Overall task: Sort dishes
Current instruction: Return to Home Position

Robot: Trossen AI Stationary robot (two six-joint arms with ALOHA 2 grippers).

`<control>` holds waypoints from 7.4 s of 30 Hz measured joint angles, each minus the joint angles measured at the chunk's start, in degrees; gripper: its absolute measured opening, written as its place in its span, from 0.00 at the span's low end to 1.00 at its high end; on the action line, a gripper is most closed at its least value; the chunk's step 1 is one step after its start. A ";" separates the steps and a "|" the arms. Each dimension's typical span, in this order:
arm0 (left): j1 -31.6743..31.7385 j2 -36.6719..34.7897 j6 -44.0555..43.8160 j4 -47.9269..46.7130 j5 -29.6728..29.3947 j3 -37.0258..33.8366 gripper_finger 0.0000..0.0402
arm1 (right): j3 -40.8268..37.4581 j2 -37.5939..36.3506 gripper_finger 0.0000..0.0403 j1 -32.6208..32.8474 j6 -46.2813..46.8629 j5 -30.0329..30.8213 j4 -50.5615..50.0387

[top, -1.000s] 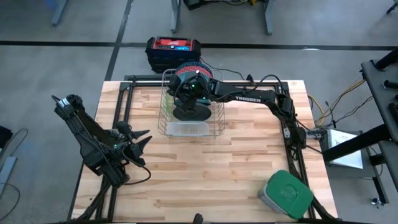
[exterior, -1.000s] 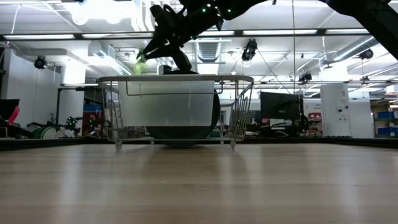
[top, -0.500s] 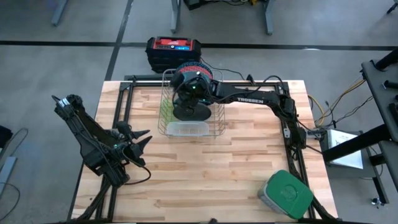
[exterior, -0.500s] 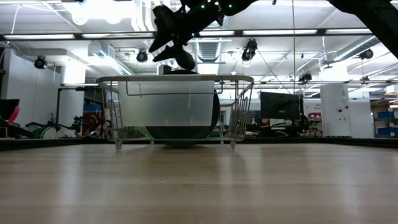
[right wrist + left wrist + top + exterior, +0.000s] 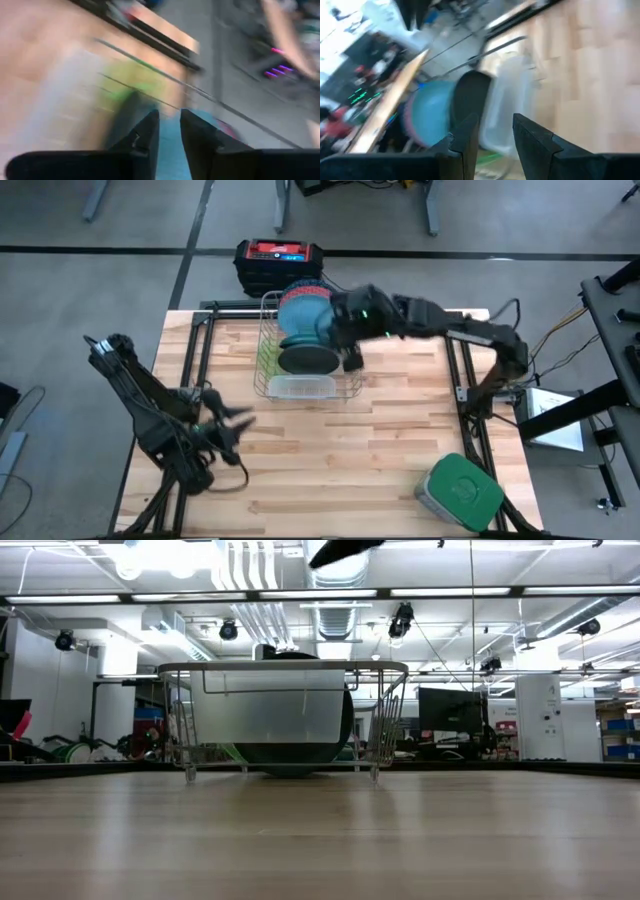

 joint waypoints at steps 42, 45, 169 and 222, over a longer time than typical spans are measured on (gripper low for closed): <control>10.85 -50.54 56.48 60.81 28.67 -39.43 0.19 | -80.66 -63.41 0.04 37.08 8.91 15.63 52.65; 11.58 -56.87 59.68 63.14 27.33 -43.17 0.19 | -84.89 -67.67 0.04 36.66 6.89 14.02 58.10; 113.65 -43.24 53.86 102.64 42.14 -61.13 0.19 | -105.10 -97.59 0.00 19.30 7.75 11.56 44.12; 113.65 -43.24 53.86 102.64 42.16 -61.13 0.19 | -105.10 -97.58 0.00 19.29 7.75 11.54 44.11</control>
